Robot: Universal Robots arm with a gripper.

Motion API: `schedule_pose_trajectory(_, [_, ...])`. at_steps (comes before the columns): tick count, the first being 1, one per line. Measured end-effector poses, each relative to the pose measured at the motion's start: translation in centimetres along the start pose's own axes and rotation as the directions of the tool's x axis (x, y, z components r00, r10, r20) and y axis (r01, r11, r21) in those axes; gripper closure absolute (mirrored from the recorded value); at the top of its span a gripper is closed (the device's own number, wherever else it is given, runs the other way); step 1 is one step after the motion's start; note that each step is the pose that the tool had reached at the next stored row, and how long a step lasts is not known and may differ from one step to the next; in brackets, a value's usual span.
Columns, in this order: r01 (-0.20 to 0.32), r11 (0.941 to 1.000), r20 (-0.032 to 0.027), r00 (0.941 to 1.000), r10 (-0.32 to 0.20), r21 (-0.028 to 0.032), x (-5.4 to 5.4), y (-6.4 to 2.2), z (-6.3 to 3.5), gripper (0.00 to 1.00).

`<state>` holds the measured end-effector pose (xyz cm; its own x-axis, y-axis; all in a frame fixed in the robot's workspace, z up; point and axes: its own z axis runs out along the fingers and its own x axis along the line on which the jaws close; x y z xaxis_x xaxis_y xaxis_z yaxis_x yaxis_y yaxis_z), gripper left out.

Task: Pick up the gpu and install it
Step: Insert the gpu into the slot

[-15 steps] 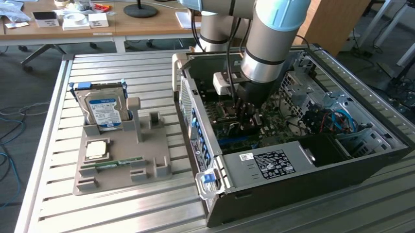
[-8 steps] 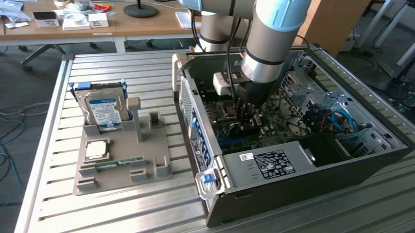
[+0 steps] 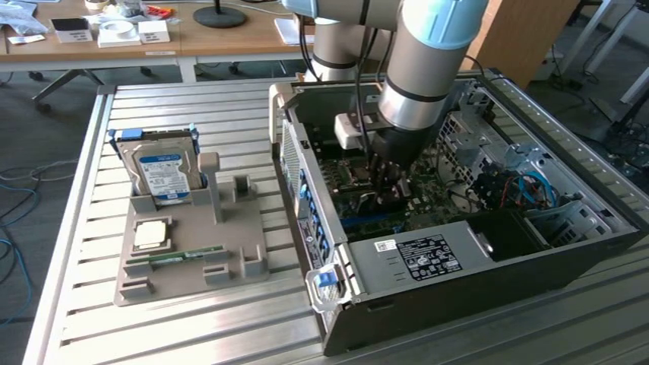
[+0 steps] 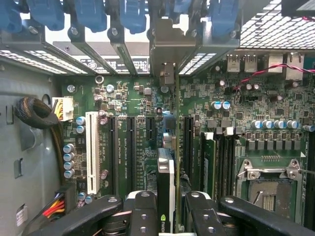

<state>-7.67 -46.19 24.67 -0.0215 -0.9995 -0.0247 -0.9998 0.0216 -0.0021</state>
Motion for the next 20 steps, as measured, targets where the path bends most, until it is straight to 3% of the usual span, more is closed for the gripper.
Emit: schedule_pose_trajectory(20, [-0.017, 0.9999, -0.0001, 0.9999, 0.017, 0.0007, -0.01, -0.06, -0.21, 0.73])
